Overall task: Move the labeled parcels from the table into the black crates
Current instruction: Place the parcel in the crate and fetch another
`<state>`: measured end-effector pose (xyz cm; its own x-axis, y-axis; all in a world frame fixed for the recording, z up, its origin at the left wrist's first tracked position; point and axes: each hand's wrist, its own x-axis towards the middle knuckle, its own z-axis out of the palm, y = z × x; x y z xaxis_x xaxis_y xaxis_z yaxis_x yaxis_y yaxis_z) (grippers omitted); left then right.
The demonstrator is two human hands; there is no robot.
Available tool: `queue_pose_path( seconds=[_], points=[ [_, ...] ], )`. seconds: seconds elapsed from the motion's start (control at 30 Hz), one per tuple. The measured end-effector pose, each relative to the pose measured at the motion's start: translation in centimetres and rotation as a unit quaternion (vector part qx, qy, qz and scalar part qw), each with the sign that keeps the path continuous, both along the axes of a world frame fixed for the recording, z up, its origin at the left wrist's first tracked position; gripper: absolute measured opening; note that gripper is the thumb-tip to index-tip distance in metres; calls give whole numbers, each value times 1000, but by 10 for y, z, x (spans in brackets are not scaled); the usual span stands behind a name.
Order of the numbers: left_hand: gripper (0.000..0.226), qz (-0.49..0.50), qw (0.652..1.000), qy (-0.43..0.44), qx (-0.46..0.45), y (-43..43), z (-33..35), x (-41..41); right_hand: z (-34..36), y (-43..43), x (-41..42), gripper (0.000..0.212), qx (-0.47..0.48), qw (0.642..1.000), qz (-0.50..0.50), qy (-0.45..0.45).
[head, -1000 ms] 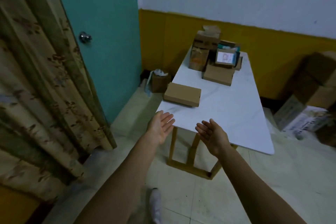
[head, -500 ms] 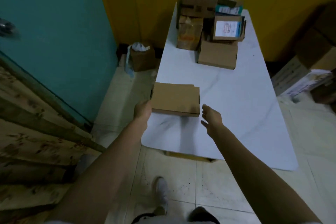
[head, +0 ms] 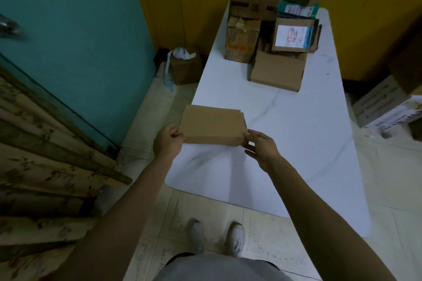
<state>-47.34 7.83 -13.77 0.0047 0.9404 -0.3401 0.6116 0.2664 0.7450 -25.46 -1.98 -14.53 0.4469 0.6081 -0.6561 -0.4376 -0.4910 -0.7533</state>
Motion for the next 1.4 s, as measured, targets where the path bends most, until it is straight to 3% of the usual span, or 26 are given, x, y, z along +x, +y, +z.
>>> queue_pose_path(
  seconds=[0.23, 0.37, 0.47, 0.53, 0.6, 0.67, 0.77, 0.83, 0.93, 1.07, 1.23, 1.3, 1.4],
  points=[
    [49, 127, 981, -143, 5, -10, 21, 8, 30, -16, 10, 31, 86, 991, -44, 91],
    [42, 99, 965, -234, -65, 0, 36, 6, 47, -25, 23, 30, 127, 986, -38, 98],
    [25, 18, 957, -279, -81, 1, 51, 0, 56, -31, 31, 36, 140, 987, -9, 72],
    [28, -20, 954, -289, -80, -1, 58, -2, 60, -33, 32, 43, 142, 989, 36, 19],
    [24, -31, 954, -285, -92, -4, 62, 0, 64, -34, 29, 49, 139, 988, 59, -36],
    [14, -9, 934, -316, -169, -6, 68, 2, 68, -33, 24, 55, 141, 987, 47, -65],
    [34, -8, 901, -356, -249, -5, 69, -2, 70, -33, 21, 59, 171, 982, 20, -73],
    [33, -22, 887, -372, -271, -5, 67, -6, 70, -35, 19, 57, 194, 979, 0, -70],
    [19, 0, 868, -425, -258, -10, 63, -7, 68, -38, 18, 52, 240, 970, -32, -32],
    [41, -12, 857, -471, -207, -12, 59, 0, 69, -38, 12, 36, 243, 969, -35, 31],
    [45, -30, 859, -479, -176, -7, 55, -2, 69, -36, 6, 33, 232, 959, -99, 129],
    [49, -35, 860, -479, -174, -6, 54, -3, 69, -35, 7, 43, 231, 960, -96, 127],
    [53, -33, 857, -482, -177, -2, 50, -6, 70, -32, 7, 38, 237, 964, -72, 101]
  ],
)
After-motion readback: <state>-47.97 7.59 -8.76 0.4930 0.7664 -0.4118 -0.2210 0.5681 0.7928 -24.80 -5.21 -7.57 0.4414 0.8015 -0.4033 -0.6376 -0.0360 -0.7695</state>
